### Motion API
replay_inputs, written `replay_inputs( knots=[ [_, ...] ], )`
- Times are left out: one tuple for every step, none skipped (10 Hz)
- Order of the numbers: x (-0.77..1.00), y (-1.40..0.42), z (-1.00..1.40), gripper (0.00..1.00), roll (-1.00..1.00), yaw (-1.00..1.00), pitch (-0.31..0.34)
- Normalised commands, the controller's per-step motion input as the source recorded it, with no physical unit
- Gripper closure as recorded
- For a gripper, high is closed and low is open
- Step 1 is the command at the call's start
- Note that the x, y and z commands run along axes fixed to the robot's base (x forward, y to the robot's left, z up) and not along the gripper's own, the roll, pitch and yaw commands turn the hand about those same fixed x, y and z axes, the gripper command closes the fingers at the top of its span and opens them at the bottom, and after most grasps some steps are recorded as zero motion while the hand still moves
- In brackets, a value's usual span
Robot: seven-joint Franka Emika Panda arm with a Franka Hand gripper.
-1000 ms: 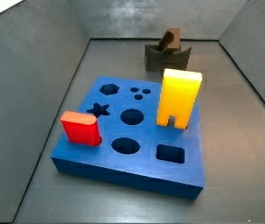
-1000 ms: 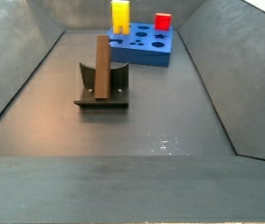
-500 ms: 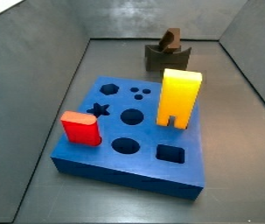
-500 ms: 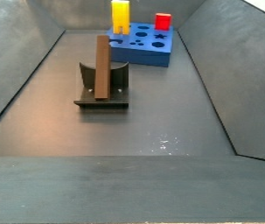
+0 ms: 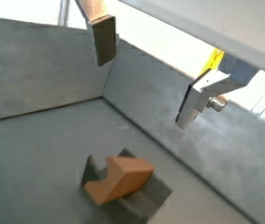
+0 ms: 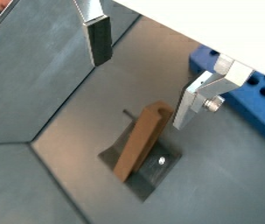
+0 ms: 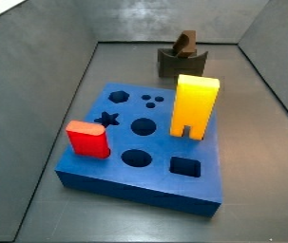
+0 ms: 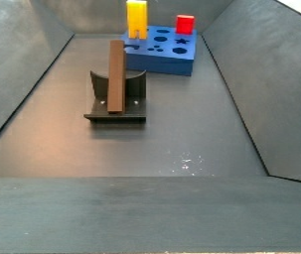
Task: Pick up the arch object. Move up. Place the arch object on the fixture. Regrasp the arch object. Move to above the board. Insert the arch object.
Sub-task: Regrasp the arch object.
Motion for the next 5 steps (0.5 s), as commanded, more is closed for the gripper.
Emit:
replay_inputs(
  knots=[
    [0.27,-0.06,-0.03,0.0,1.0,0.14,0.196],
    [0.31,-0.07,-0.04,0.0,1.0,0.16,0.209],
    [0.35,-0.07,-0.04,0.0,1.0,0.18,0.223],
    [0.42,-0.07,-0.04,0.0,1.0,0.23,0.237],
    [0.47,-0.08,-0.04,0.0,1.0,0.27,0.246]
  ],
)
